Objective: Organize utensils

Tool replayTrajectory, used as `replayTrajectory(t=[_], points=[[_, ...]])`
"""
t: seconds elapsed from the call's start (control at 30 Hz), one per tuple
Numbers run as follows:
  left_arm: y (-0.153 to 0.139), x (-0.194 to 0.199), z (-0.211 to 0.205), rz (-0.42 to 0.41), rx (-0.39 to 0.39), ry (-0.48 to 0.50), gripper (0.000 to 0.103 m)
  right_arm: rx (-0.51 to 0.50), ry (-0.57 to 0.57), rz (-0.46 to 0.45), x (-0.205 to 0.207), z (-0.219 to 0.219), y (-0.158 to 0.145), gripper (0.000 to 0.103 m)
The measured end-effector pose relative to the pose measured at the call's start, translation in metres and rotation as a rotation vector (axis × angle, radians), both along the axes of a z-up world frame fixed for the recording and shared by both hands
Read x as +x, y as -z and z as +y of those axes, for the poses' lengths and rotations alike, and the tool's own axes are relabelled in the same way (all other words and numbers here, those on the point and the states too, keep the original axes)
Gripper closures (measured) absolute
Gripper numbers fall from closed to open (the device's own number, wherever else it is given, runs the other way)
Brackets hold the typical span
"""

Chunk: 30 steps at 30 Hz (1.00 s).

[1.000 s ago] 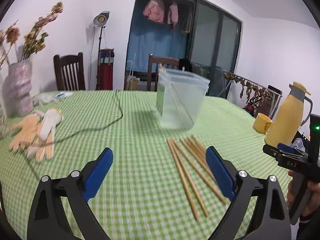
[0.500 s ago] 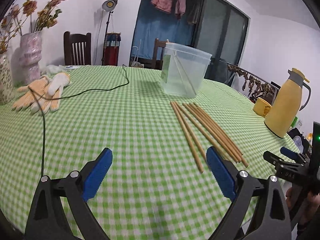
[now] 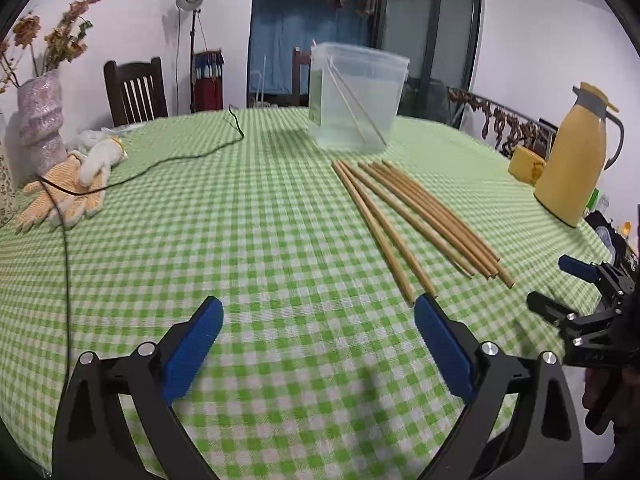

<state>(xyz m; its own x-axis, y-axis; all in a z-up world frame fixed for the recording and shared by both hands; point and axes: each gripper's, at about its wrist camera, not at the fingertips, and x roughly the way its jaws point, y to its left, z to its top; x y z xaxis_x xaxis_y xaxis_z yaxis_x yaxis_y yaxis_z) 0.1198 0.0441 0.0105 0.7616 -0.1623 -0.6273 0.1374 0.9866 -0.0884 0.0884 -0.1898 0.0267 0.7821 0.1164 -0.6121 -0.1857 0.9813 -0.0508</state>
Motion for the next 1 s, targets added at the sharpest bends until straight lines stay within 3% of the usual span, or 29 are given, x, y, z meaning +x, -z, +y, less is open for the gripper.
replayTrajectory(t=[0.07,0.13,0.2,0.27,0.3,0.37,0.47,0.67,0.8,0.93,1.0], points=[[0.0,0.016,-0.008,0.052,0.007,0.012,0.011,0.071,0.028,-0.014,0.003,-0.009,-0.007,0.008],[-0.003,0.028,-0.016,0.076,-0.011,0.037,0.011,0.073,0.051,0.015,0.015,-0.012,-0.011,0.008],[-0.004,0.036,-0.025,0.075,-0.023,0.066,0.015,0.09,0.047,0.017,0.024,-0.014,-0.012,0.014],[-0.001,0.046,-0.038,0.083,0.019,0.095,0.024,0.1,0.042,0.032,0.036,-0.014,-0.012,0.052],[0.0,0.049,-0.043,0.086,0.04,0.106,0.032,0.097,0.047,0.047,0.042,-0.013,-0.01,0.055],[0.005,0.056,-0.05,0.108,0.061,0.125,0.037,0.106,0.027,0.078,0.052,-0.01,-0.007,0.057],[0.011,0.067,-0.051,0.178,0.017,0.128,0.042,0.101,-0.022,0.095,0.059,-0.002,-0.007,0.059],[0.01,0.071,-0.058,0.183,0.054,0.128,0.076,0.061,-0.05,0.134,0.071,0.009,-0.003,0.072],[0.011,0.069,-0.059,0.174,0.154,0.109,0.079,0.07,-0.056,0.135,0.072,0.01,0.0,0.072],[0.011,0.069,-0.049,0.205,0.064,0.108,0.079,0.07,-0.061,0.153,0.07,0.009,0.004,0.079],[0.011,0.066,-0.049,0.209,0.03,0.132,0.075,0.063,-0.061,0.154,0.068,0.009,0.005,0.079]])
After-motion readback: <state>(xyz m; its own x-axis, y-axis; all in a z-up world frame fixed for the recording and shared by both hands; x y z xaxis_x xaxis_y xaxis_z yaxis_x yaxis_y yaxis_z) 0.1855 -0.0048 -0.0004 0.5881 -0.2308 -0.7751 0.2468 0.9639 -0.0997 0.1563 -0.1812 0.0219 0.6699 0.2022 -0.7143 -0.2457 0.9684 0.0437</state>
